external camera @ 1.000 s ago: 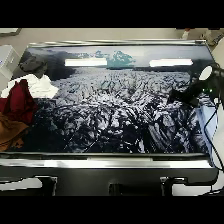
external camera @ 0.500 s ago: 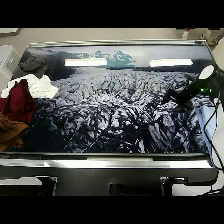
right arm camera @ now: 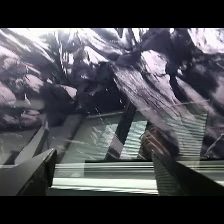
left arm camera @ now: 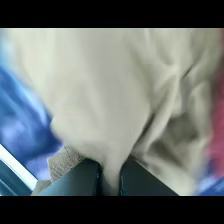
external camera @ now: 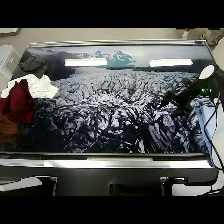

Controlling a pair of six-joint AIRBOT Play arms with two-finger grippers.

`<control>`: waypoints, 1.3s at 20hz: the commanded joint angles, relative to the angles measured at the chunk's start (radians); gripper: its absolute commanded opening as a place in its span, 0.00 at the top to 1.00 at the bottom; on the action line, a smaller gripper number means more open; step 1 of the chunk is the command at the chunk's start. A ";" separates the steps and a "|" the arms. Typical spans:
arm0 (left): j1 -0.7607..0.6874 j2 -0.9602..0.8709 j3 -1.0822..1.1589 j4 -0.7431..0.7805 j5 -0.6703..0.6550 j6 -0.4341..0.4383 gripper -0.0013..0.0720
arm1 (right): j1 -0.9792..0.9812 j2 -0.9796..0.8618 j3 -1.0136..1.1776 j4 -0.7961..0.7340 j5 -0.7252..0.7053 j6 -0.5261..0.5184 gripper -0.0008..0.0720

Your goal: Fold the clothes and pants, and hang the long-sleeved shirts on hangers.

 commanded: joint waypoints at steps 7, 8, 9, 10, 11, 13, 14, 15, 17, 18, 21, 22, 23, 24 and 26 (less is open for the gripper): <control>-0.592 0.698 -0.010 -0.211 0.259 -0.191 0.95 | 0.001 -0.001 0.000 -0.017 0.025 -0.107 0.07; -0.734 0.731 -0.058 -0.212 0.259 -0.196 0.95 | 0.001 -0.001 0.000 -0.018 0.040 -0.120 0.07; -0.885 0.747 -0.118 -0.208 0.263 -0.222 0.95 | 0.001 -0.001 0.000 -0.018 0.054 -0.132 0.07; -1.029 0.744 -0.188 -0.207 0.280 -0.246 0.95 | 0.001 -0.001 0.000 -0.018 0.067 -0.142 0.07; -1.151 0.727 -0.260 -0.207 0.318 -0.247 0.95 | 0.001 -0.001 0.000 -0.018 0.078 -0.146 0.07; -1.365 0.647 -0.414 -0.208 0.436 -0.272 0.95 | 0.001 0.000 0.000 -0.018 0.097 -0.153 0.07; -1.453 0.579 -0.478 -0.208 0.494 -0.306 0.95 | 0.001 0.000 0.000 -0.018 0.106 -0.154 0.07; -1.520 0.505 -0.520 -0.208 0.538 -0.333 0.95 | 0.001 0.000 0.000 -0.018 0.113 -0.157 0.07; -1.617 0.319 -0.544 -0.209 0.579 -0.386 0.95 | 0.001 0.000 0.000 -0.018 0.129 -0.159 0.07; -1.643 0.229 -0.538 -0.228 0.589 -0.409 0.95 | 0.001 0.000 0.000 -0.018 0.132 -0.161 0.07; -1.599 0.059 -0.462 -0.414 0.534 -0.392 0.00 | 0.001 0.000 0.000 -0.016 0.135 -0.161 0.07; -1.551 0.054 -0.423 -0.430 0.488 -0.353 0.00 | 0.001 0.000 0.000 -0.016 0.131 -0.161 0.07; -1.484 0.063 -0.371 -0.428 0.419 -0.272 0.00 | 0.001 0.000 0.000 -0.017 0.126 -0.166 0.07; -1.403 0.075 -0.311 -0.428 0.326 -0.196 0.00 | 0.001 0.000 0.000 -0.017 0.120 -0.173 0.06; -1.229 0.097 -0.216 -0.406 0.120 -0.107 0.00 | 0.001 0.000 -0.012 -0.018 0.105 -0.189 0.06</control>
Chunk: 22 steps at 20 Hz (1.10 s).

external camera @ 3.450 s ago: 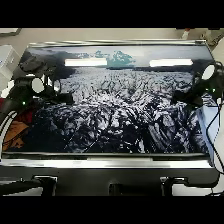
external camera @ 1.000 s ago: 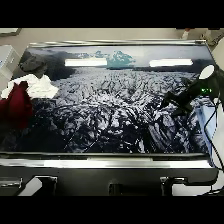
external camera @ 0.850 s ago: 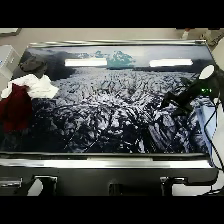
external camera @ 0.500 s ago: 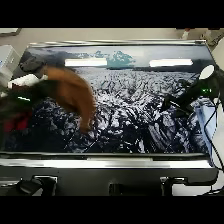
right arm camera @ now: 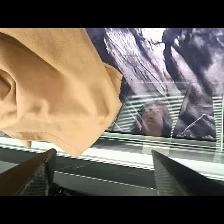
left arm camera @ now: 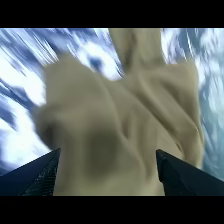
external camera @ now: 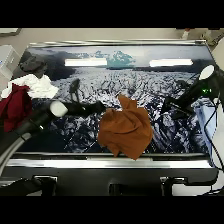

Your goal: Fold the clothes and pants, and hang the long-sleeved shirts on hangers.

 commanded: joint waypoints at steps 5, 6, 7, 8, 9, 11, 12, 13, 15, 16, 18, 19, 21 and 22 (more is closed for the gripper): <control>0.372 0.031 -0.043 0.021 -0.595 0.249 0.00 | 0.001 0.017 -0.188 -0.028 -0.083 -0.050 0.04; 0.352 0.046 -0.135 -0.006 -0.552 0.249 0.05 | 0.001 0.031 -0.247 -0.023 -0.114 -0.057 0.04; 0.323 0.054 -0.219 -0.056 -0.491 0.262 0.17 | 0.001 0.051 -0.314 -0.016 -0.149 -0.065 0.04; 0.285 0.053 -0.297 -0.131 -0.420 0.285 0.17 | 0.001 0.073 -0.376 -0.010 -0.179 -0.076 0.04; 0.243 0.051 -0.361 -0.216 -0.328 0.309 0.17 | 0.001 0.099 -0.437 0.000 -0.208 -0.095 0.04; 0.164 0.035 -0.428 -0.369 -0.177 0.365 0.17 | 0.001 0.143 -0.527 0.015 -0.241 -0.122 0.04; 0.133 0.020 -0.434 -0.434 -0.143 0.404 0.17 | 0.001 0.161 -0.557 0.023 -0.249 -0.132 0.04; 0.105 0.000 -0.433 -0.496 -0.127 0.441 0.17 | 0.001 0.177 -0.581 0.042 -0.251 -0.149 0.03; 0.058 -0.038 -0.433 -0.589 -0.101 0.484 0.17 | 0.001 0.194 -0.619 0.084 -0.253 -0.161 0.02; 0.036 -0.055 -0.433 -0.612 -0.087 0.487 0.17 | 0.001 0.195 -0.639 0.098 -0.256 -0.163 0.02; -0.002 -0.074 -0.434 -0.618 -0.054 0.487 0.17 | 0.001 0.195 -0.682 0.108 -0.270 -0.163 0.02; -0.018 -0.074 -0.433 -0.618 -0.030 0.485 0.19 | 0.001 0.195 -0.707 0.109 -0.283 -0.163 0.02; -0.032 -0.074 -0.433 -0.618 0.009 0.471 0.63 | 0.001 0.195 -0.756 0.135 -0.312 -0.163 0.02; -0.032 -0.074 -0.433 -0.618 0.018 0.471 0.75 | 0.001 0.195 -0.781 0.155 -0.332 -0.163 0.02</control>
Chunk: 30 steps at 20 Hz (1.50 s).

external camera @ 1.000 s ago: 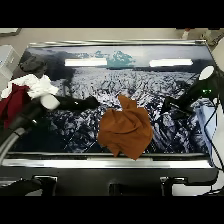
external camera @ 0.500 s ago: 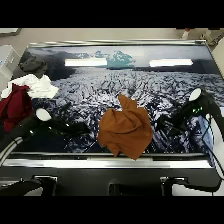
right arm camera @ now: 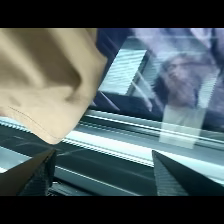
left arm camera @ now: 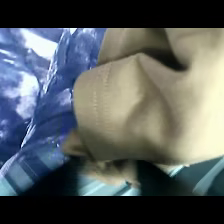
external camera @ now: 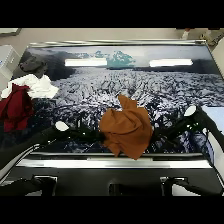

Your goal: Fold the clothes and pants, and hang the long-sleeved shirts on hangers.

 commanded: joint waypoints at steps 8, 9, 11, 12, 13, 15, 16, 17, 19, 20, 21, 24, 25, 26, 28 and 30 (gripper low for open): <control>-0.020 0.019 -0.003 -0.031 0.052 0.025 0.95 | 0.051 0.003 -0.220 0.287 -0.258 -0.047 0.11; -0.020 0.027 -0.003 -0.031 0.042 0.043 0.95 | 0.095 0.003 -0.220 0.292 -0.288 -0.035 0.22; -0.020 0.052 -0.003 -0.030 0.024 0.072 0.95 | 0.181 0.003 -0.208 0.319 -0.322 -0.031 0.86; -0.019 0.072 0.001 -0.015 0.027 0.073 0.95 | 0.198 0.003 -0.185 0.316 -0.311 -0.033 0.94; -0.009 0.097 0.018 0.017 0.024 0.073 0.95 | 0.200 0.005 -0.140 0.306 -0.278 -0.042 0.94; 0.044 0.158 0.085 0.045 -0.002 0.070 0.95 | 0.191 0.033 0.018 0.203 -0.198 -0.041 0.94; 0.083 0.193 0.134 0.045 -0.013 0.070 0.95 | 0.192 0.063 0.124 0.138 -0.169 -0.042 0.94; 0.129 0.235 0.202 0.045 -0.027 0.070 0.95 | 0.192 0.100 0.244 0.070 -0.152 -0.054 0.94; 0.218 0.322 0.381 0.043 -0.068 0.071 0.95 | 0.192 0.193 0.514 -0.057 -0.171 -0.064 0.94; 0.256 0.370 0.494 0.043 -0.090 0.086 0.95 | 0.192 0.243 0.649 -0.100 -0.203 -0.048 0.94; 0.282 0.413 0.599 0.043 -0.092 0.089 0.95 | 0.192 0.295 0.769 -0.120 -0.248 -0.018 0.94; 0.296 0.507 0.884 0.044 -0.075 0.089 0.95 | 0.193 0.441 0.964 -0.024 -0.389 0.014 0.94; 0.277 0.525 0.949 0.044 -0.079 0.088 0.95 | 0.193 0.488 0.978 0.035 -0.423 0.016 0.94; 0.249 0.539 0.988 0.044 -0.081 0.088 0.95 | 0.193 0.524 0.978 0.083 -0.438 0.029 0.94; 0.180 0.562 0.999 0.044 -0.081 0.084 0.95 | 0.193 0.570 0.978 0.121 -0.414 0.102 0.94; 0.134 0.560 0.998 0.052 -0.082 0.085 0.95 | 0.192 0.589 0.978 0.117 -0.357 0.123 0.94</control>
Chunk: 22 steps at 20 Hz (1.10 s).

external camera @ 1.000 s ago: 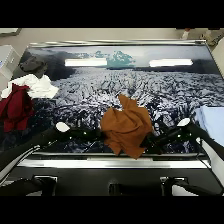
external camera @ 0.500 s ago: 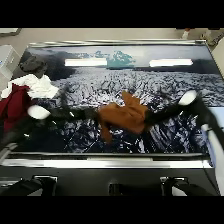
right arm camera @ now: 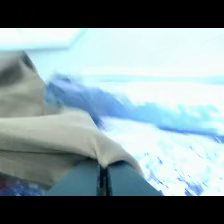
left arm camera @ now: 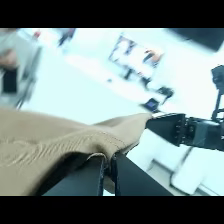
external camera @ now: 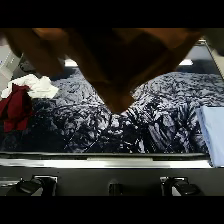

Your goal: Fold the clothes and pants, and hang the long-sleeved shirts on hangers.

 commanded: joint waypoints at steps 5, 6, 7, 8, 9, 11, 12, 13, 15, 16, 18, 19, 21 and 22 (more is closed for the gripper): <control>-0.064 -0.019 -0.105 0.327 -0.116 -0.183 0.95 | 0.001 -0.027 -0.063 -0.124 0.496 0.124 0.94; -0.064 -0.038 -0.188 0.379 -0.160 -0.195 0.95 | 0.001 -0.047 -0.151 -0.126 0.541 0.129 0.94; -0.064 -0.064 -0.285 0.413 -0.175 -0.195 0.95 | 0.002 -0.058 -0.256 -0.124 0.530 0.128 0.94; -0.064 -0.096 -0.379 0.426 -0.156 -0.195 0.95 | 0.002 -0.068 -0.388 -0.115 0.472 0.127 0.94; -0.063 -0.140 -0.470 0.429 -0.100 -0.190 0.95 | 0.002 -0.079 -0.517 -0.108 0.387 0.123 0.94; -0.063 -0.259 -0.571 0.428 0.045 -0.190 0.95 | 0.002 -0.122 -0.769 -0.041 0.150 0.124 0.94; -0.063 -0.329 -0.579 0.427 0.099 -0.191 0.95 | 0.002 -0.156 -0.875 0.015 0.031 0.124 0.94; -0.063 -0.403 -0.573 0.403 0.150 -0.191 0.95 | 0.002 -0.192 -0.955 0.066 -0.061 0.124 0.94; -0.063 -0.523 -0.550 0.253 0.193 -0.190 0.95 | 0.002 -0.274 -1.044 0.143 -0.167 0.124 0.94; -0.063 -0.566 -0.535 0.183 0.177 -0.188 0.93 | 0.002 -0.311 -1.052 0.159 -0.180 0.122 0.94; -0.059 -0.617 -0.503 0.136 0.091 -0.176 0.88 | 0.002 -0.340 -1.049 0.160 -0.212 0.117 0.94; -0.042 -0.622 -0.486 0.137 0.035 -0.149 0.62 | 0.002 -0.337 -1.044 0.159 -0.239 0.106 0.94; 0.046 -0.613 -0.433 0.140 -0.138 -0.141 0.00 | 0.001 -0.332 -1.003 0.150 -0.249 0.075 0.94; 0.110 -0.608 -0.396 0.153 -0.266 -0.142 0.00 | 0.001 -0.325 -0.976 0.136 -0.244 0.055 0.94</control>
